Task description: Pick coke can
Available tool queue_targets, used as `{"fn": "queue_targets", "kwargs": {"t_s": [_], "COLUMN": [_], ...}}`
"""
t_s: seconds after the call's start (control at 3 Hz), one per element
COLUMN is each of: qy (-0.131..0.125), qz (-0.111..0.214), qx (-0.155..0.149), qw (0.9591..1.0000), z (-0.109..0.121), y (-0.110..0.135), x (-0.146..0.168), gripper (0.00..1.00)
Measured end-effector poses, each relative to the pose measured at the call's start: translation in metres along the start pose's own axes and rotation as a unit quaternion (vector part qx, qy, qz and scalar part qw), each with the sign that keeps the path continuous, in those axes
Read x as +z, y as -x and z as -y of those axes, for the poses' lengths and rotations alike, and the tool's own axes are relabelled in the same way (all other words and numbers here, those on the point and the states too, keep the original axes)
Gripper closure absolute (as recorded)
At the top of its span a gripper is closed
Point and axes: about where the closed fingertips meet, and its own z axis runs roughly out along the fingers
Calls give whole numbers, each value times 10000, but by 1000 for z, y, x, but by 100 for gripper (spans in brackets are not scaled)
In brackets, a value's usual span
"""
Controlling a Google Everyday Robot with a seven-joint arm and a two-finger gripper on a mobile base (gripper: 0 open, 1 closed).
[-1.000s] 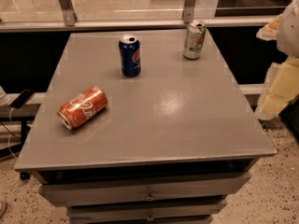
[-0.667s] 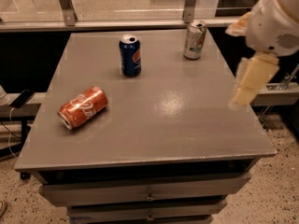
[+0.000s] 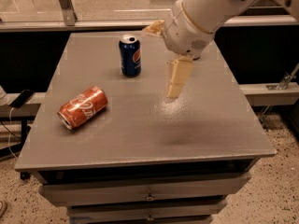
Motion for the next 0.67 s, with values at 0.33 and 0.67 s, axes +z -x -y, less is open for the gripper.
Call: {"fn": "queue_targets", "kwargs": {"t_s": [0.33, 0.67], "qy": [328, 601], "qz": [504, 790], "qx": [-1051, -1782], "qw": [9926, 9790], "z": [9, 6], "y": [45, 81], "x": [45, 81], "gripper": [0, 0]}}
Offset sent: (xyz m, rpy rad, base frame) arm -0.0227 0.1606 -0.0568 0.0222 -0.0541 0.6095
